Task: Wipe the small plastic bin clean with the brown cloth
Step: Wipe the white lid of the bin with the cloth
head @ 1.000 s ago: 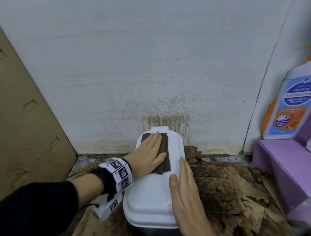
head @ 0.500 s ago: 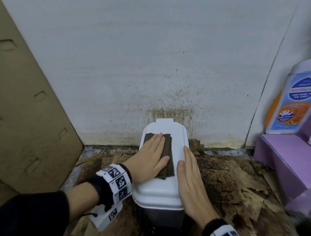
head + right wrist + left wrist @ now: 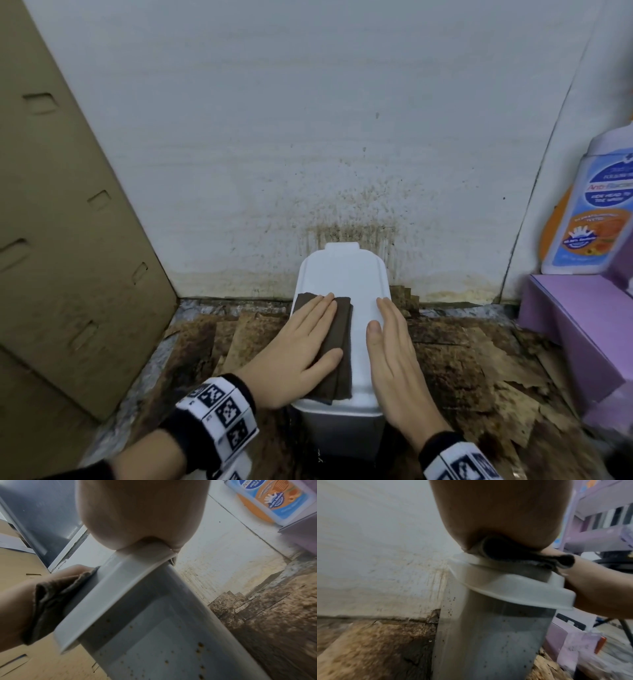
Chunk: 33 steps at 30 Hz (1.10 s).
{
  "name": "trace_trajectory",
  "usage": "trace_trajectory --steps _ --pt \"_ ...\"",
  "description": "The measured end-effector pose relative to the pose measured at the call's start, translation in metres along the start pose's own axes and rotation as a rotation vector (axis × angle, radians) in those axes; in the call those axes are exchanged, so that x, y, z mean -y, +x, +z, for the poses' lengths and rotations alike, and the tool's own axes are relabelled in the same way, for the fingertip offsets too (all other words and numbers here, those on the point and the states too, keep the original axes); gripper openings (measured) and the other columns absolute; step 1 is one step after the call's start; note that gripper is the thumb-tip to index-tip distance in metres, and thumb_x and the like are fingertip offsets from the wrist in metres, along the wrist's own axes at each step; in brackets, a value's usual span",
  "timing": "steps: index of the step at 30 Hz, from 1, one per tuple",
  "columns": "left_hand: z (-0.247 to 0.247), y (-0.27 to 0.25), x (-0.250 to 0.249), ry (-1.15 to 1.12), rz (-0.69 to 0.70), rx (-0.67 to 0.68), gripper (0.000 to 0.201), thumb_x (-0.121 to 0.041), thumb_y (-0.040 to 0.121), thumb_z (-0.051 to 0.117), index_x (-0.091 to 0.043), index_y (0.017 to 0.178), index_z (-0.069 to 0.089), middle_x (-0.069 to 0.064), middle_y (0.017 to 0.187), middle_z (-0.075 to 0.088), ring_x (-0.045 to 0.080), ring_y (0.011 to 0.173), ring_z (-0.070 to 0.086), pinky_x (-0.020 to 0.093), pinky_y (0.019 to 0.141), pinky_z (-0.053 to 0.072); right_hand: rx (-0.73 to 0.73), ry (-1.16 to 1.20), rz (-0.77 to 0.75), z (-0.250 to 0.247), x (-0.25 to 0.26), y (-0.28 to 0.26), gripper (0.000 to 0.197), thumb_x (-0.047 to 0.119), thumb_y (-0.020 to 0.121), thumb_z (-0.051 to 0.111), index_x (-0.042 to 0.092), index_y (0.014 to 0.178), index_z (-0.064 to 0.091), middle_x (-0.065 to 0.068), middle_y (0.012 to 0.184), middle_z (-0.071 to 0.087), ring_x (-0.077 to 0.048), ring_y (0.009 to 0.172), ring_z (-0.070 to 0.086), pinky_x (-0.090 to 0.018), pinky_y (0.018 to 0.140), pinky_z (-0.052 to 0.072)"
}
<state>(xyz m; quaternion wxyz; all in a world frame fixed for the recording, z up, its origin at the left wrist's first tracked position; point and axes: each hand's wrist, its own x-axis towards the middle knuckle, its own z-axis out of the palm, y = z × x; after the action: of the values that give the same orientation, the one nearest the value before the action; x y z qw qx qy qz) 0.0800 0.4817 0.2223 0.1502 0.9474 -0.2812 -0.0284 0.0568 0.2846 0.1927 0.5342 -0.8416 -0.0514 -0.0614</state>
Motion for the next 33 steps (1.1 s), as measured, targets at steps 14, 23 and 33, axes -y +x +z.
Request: trace_trajectory --steps 14,23,33 --pt "-0.010 0.031 0.039 -0.347 -0.072 0.017 0.075 -0.046 0.105 0.047 -0.031 0.163 0.003 -0.026 0.167 -0.011 -0.004 0.152 -0.018 0.031 0.124 -0.002 -0.006 -0.035 -0.004 0.001 0.002 0.000 0.055 0.061 0.103 0.021 0.044 0.155 0.021 0.026 0.163 0.016 0.004 0.150 0.015 -0.036 0.126 0.018" --pt "-0.014 0.034 0.037 -0.371 -0.147 0.027 0.082 -0.046 0.104 0.048 -0.024 0.164 -0.004 -0.015 0.168 -0.022 0.002 0.153 -0.018 0.032 0.126 0.002 -0.034 -0.051 -0.035 0.003 -0.003 0.001 0.052 0.059 0.106 0.021 0.042 0.155 0.025 0.023 0.162 0.019 0.002 0.152 0.017 -0.042 0.126 0.020" --pt "0.000 0.005 0.020 -0.444 -0.165 -0.043 0.088 -0.051 0.102 0.050 -0.025 0.163 -0.007 -0.022 0.165 -0.025 -0.001 0.153 -0.017 0.040 0.129 0.011 -0.058 -0.069 -0.061 0.004 -0.004 -0.001 0.052 0.058 0.107 0.020 0.038 0.155 0.027 0.021 0.162 0.021 0.000 0.151 0.020 -0.040 0.126 0.021"
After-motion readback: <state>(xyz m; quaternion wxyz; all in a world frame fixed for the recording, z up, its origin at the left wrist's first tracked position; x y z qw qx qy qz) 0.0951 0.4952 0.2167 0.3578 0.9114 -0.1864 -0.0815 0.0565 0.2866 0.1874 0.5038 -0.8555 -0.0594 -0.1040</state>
